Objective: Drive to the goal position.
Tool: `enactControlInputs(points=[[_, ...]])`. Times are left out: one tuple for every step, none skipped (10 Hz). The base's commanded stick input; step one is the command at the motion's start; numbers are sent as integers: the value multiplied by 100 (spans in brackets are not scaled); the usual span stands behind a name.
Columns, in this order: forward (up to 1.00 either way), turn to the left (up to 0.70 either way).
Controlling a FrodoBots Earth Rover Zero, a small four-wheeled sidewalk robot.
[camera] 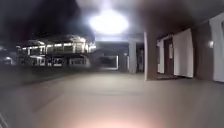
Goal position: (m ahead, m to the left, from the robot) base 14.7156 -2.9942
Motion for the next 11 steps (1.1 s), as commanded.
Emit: enactControlInputs(points=[[100, -4], [100, -4], [100, -4], [100, -4], [100, -4], [100, -4], [100, -4], [100, -4], [100, -4], [100, -4], [100, -4]])
